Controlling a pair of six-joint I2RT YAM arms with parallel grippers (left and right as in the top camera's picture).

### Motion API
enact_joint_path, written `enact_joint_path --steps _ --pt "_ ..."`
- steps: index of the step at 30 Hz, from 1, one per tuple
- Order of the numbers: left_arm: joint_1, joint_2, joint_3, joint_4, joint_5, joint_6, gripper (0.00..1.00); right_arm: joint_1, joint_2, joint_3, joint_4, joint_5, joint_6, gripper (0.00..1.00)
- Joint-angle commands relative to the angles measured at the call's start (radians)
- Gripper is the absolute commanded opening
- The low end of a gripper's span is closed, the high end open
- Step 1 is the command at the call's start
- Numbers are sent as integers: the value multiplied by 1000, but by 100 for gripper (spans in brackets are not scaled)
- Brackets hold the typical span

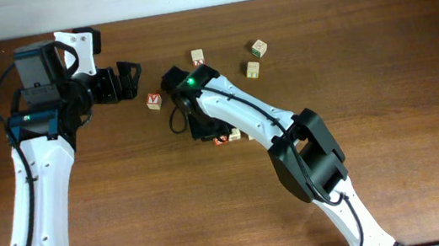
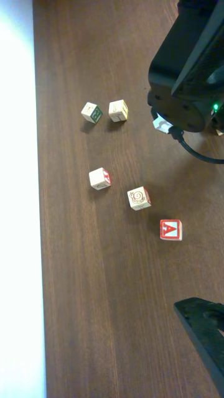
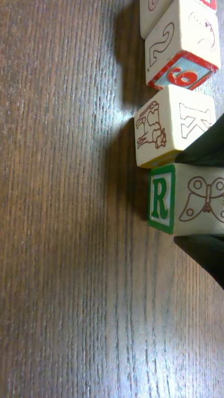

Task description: Rotate 5 blocks

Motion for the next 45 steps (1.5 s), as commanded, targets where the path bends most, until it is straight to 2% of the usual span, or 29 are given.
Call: enact_joint_path --steps 1,8,12,17,19,21,22,31,34,40,45 --pt "-2 4 19 2 8 16 99 10 -20 -5 -4 20 12 31" --pt "-2 4 19 2 8 16 99 9 -20 -5 -2 3 1 46" --pt "-2 4 19 2 8 16 99 9 -28 36 -8 26 -34 46" --pt "-2 4 19 2 8 16 99 10 -89 135 -26 0 -177 46" --pt "-2 4 19 2 8 16 99 12 -78 124 -24 -83 -237 39" --pt "-2 4 19 2 8 16 99 30 -54 103 -16 -89 -235 20" --pt "-2 4 19 2 8 16 99 38 -50 87 0 -90 -235 18" --pt "-2 4 19 2 8 16 99 88 -41 -38 114 -84 -232 19" --pt "-2 4 19 2 8 16 99 88 -39 -86 134 -37 -207 12" --pt "-2 4 19 2 8 16 99 85 -39 -91 127 77 -164 11" --pt "-2 4 19 2 8 16 99 69 -39 -91 127 100 -153 11"
